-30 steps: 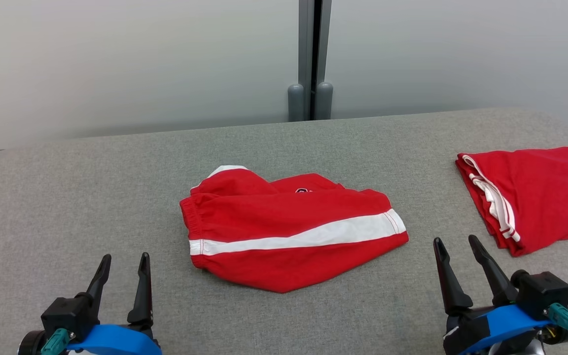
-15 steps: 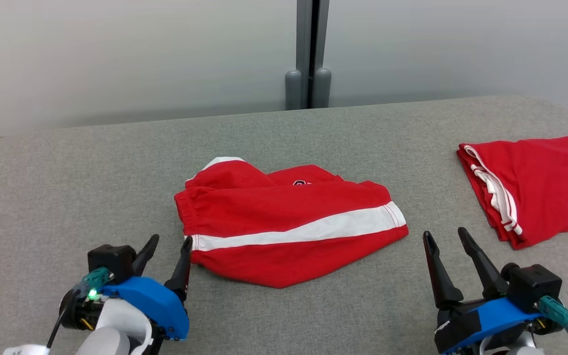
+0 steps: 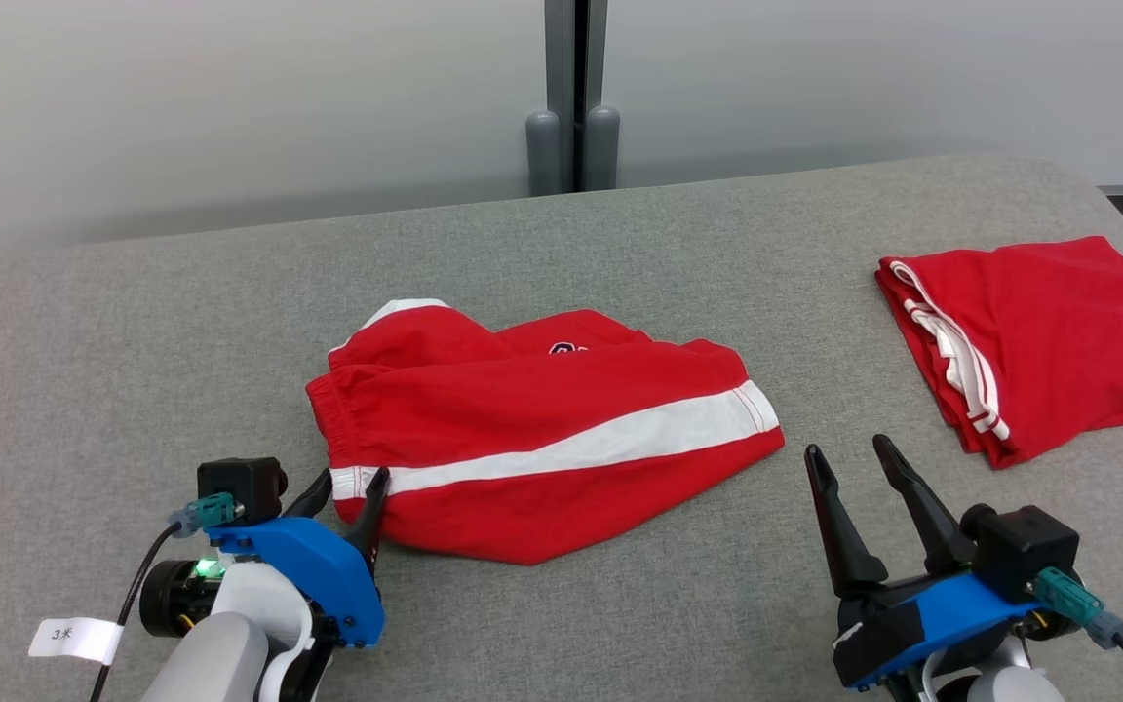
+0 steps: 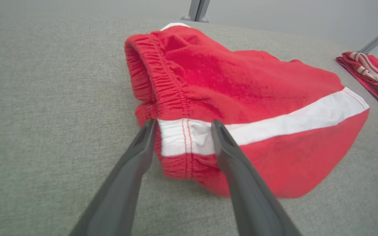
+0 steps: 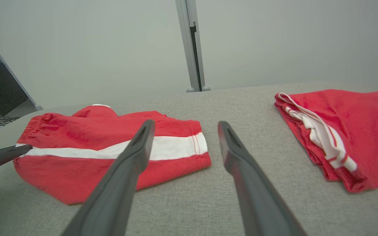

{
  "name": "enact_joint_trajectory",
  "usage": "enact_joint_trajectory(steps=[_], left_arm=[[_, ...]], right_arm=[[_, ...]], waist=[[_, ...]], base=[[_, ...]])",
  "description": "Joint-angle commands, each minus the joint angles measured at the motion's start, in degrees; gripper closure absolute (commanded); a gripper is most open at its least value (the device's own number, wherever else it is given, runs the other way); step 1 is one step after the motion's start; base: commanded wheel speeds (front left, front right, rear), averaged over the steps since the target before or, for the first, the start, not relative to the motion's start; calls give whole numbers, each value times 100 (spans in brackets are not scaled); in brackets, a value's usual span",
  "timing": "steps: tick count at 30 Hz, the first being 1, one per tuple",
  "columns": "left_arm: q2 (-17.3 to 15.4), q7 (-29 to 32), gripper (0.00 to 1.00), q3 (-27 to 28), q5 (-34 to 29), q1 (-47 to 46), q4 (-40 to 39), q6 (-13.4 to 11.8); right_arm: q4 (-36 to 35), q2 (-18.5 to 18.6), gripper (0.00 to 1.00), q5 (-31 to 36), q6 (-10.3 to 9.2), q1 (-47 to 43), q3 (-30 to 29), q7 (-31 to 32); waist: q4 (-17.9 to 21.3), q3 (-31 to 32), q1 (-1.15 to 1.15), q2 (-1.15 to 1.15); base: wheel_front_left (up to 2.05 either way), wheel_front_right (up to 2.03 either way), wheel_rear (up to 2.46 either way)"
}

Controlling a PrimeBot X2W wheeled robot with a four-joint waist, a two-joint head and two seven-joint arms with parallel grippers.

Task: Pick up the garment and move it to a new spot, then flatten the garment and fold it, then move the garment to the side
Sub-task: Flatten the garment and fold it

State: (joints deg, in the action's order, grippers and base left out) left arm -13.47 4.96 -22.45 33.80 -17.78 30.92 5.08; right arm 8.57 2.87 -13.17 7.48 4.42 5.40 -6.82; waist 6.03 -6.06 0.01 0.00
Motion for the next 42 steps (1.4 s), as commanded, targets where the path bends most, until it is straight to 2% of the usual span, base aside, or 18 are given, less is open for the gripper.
enact_joint_trajectory(steps=[1,2,8,12,16,21,26,33,34,35,36,37,38,39,42], left_arm=[[7,8,63,2,31,-119,58,21],[12,-6,100,-3,43,-140,90,33],[0,-264,100,-15,46,-166,122,75],[-31,-448,100,-65,-44,-76,12,56],[-28,-573,100,-113,-115,-41,-84,10],[16,-576,100,-214,-159,-178,-98,40],[35,-611,100,-273,-161,-281,-81,58],[21,-633,100,-303,-137,-357,-116,62],[15,-632,100,-304,-133,-363,-119,59],[10,-634,100,-307,-128,-367,-125,55],[4,-638,100,-308,-126,-369,-131,50],[0,-641,100,-308,-121,-365,-134,46],[-6,-640,100,-309,-114,-362,-138,44],[-13,-644,100,-307,-104,-358,-140,40],[-20,-666,100,-278,-65,-332,-155,15]], right_arm=[[19,4,0,9,3,84,36,-8],[30,4,0,15,3,119,63,3],[146,4,0,28,3,562,183,210],[531,4,0,-103,2,1155,79,941],[1249,4,0,-34,3,1764,-224,1840],[2209,4,0,52,3,2350,-567,2549],[2863,3,0,41,3,2726,-466,2806],[3236,5,0,-258,3,2988,5,2592],[3261,6,9,-263,3,3016,54,2532],[3289,7,28,-290,3,3034,101,2488],[3325,6,53,-317,3,3051,143,2459],[3343,5,68,-312,3,3071,208,2426],[3363,4,93,-309,3,3090,269,2393],[3372,4,100,-329,3,3105,329,2356],[3408,9,100,-257,3,3150,326,2183]], waist=[[-5,-23,-1,0],[-9,-36,-1,0],[-69,-170,-1,0],[-144,-285,-1,0],[-265,-408,-1,0],[-431,-526,-1,0],[-502,-604,-1,0],[-455,-643,-1,0],[-444,-641,-1,0],[-435,-639,-1,0],[-426,-636,-1,0],[-419,-632,-1,0],[-413,-628,-1,0],[-407,-623,-1,0],[-388,-598,-1,0]], base=[[0,0,0],[0,0,0],[0,0,0],[0,0,0],[0,0,0],[0,0,0],[0,0,0],[0,0,0],[0,0,0],[0,0,0],[0,0,0],[0,0,0],[0,0,0],[0,0,0],[0,0,0]])
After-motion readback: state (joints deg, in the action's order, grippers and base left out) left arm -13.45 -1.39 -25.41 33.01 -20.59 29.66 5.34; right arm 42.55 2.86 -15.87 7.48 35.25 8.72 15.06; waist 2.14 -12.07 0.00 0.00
